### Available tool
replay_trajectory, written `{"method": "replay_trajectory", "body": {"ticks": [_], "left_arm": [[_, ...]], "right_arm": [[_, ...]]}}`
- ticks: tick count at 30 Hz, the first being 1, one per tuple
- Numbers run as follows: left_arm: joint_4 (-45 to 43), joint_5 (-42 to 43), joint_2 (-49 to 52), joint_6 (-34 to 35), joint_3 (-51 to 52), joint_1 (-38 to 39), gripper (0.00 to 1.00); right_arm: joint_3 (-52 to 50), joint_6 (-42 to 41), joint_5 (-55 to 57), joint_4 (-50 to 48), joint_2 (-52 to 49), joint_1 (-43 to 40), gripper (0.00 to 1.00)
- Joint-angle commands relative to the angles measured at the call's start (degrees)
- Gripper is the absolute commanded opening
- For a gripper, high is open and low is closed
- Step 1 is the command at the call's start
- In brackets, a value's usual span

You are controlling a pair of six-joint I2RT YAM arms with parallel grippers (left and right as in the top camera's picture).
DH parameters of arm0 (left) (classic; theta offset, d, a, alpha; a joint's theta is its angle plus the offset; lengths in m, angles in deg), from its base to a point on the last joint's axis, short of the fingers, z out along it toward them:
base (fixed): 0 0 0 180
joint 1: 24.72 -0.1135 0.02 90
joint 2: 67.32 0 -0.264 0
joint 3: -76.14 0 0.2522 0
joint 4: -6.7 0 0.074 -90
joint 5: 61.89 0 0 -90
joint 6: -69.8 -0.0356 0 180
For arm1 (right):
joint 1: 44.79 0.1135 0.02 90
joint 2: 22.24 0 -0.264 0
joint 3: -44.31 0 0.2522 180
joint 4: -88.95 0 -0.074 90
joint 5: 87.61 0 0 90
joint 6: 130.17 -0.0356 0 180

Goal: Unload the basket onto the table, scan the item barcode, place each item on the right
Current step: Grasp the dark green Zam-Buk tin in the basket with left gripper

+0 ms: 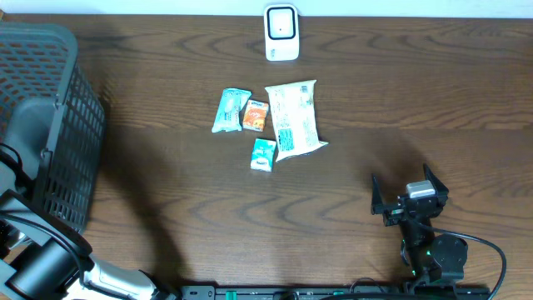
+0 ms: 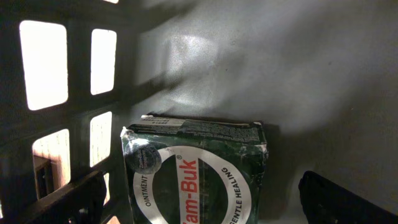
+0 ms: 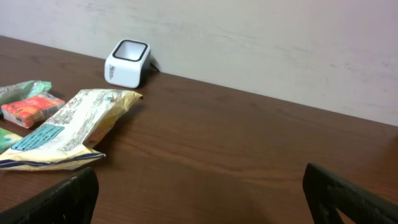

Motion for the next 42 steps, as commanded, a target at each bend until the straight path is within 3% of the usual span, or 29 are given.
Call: {"method": "replay_trajectory", "body": {"ticks": [1, 18, 26, 30, 38, 42], "left_arm": [[-0.3, -0.9, 0.7, 1.0, 0.2, -0.1, 0.98], [-3.7, 3.7, 6.8, 0.5, 0.3, -0.1, 0.98], [-8.2, 11.2, 6.8, -6.4, 0.3, -0.1, 0.87], [-10.7, 17.2, 6.8, -11.1, 0.3, -0.1, 0.87], [-9.8, 17.9, 6.5, -12.3, -0.2, -0.1, 0.91], [-9.4, 20.4, 6.4, -19.6, -0.2, -0.1, 0.96]], "right_arm": [[-0.1, 0.2, 0.0, 0.2, 0.3, 0.5, 0.99], [-0.1, 0.2, 0.0, 0.2, 0.3, 0.5, 0.99], [-0.1, 0.2, 0.0, 0.2, 0.3, 0.5, 0.99], [-0.1, 0.2, 0.0, 0.2, 0.3, 0.5, 0.99], [-0.1, 0.2, 0.0, 0.2, 0.3, 0.5, 0.99], [-0.1, 0.2, 0.0, 0.2, 0.3, 0.5, 0.99]]}}
